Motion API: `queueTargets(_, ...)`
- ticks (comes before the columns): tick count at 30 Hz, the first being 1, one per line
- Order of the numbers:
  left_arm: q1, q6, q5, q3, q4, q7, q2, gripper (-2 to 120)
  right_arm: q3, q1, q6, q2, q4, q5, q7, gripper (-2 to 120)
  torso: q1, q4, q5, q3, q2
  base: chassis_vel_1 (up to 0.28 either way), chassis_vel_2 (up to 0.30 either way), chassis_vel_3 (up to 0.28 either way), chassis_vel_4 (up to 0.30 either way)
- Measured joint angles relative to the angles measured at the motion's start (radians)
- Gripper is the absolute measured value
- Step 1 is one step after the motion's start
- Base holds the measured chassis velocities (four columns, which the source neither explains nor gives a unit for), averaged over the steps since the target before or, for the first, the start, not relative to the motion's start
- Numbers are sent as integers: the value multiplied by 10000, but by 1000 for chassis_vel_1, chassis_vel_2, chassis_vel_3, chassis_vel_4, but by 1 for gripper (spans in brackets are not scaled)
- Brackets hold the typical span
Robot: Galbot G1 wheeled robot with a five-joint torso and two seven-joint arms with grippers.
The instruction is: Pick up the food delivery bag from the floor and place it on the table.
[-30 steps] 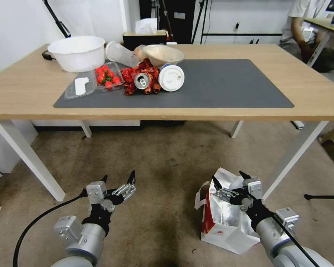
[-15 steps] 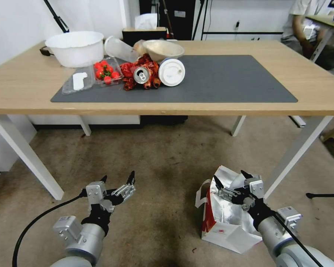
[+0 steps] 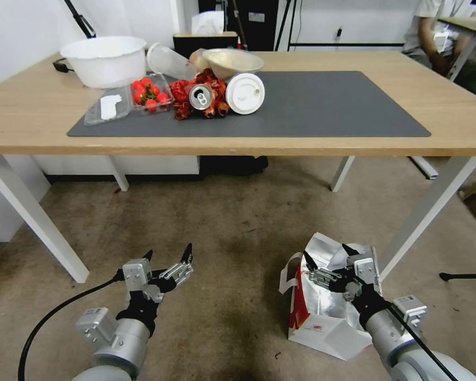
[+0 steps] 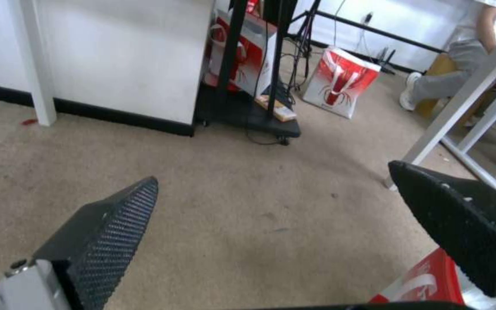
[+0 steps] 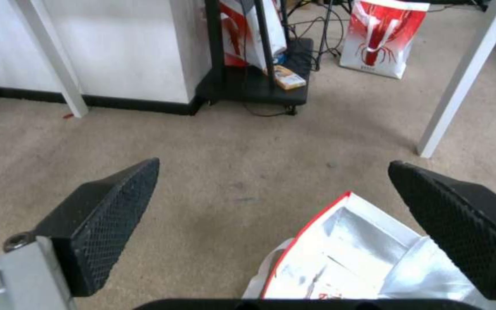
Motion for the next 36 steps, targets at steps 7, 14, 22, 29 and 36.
queueTargets(7, 5, 0, 21, 21, -26, 14, -17, 100, 0, -40, 4, 12, 63, -19, -1, 100, -60, 0, 0, -227, -287, 0, 0, 0, 0)
queueTargets(14, 6, -20, 62, 19, -27, 16, -9, 100, 14, -68, 6, 14, 116, -27, -4, 100, -122, 0, 0, -413, -539, 0, 0, 0, 0)
queueTargets(22, 10, -30, 91, 17, -25, 36, 8, 100, 34, -86, 16, 13, 126, -29, -11, 100, -178, 0, 0, -685, -866, 0, 0, 0, 0)
queueTargets(29, 13, -30, 101, 18, -4, 61, 2, 100, 36, -56, 24, -2, 76, -80, -30, 100, -219, 0, 0, -912, -1132, 0, 0, 0, 0)
queueTargets(36, 14, -30, 74, 1, 17, 69, 57, 100, -3, -37, 23, 36, 64, -144, -30, 100, -276, 0, 0, -1126, -1398, 0, 0, 0, 0)
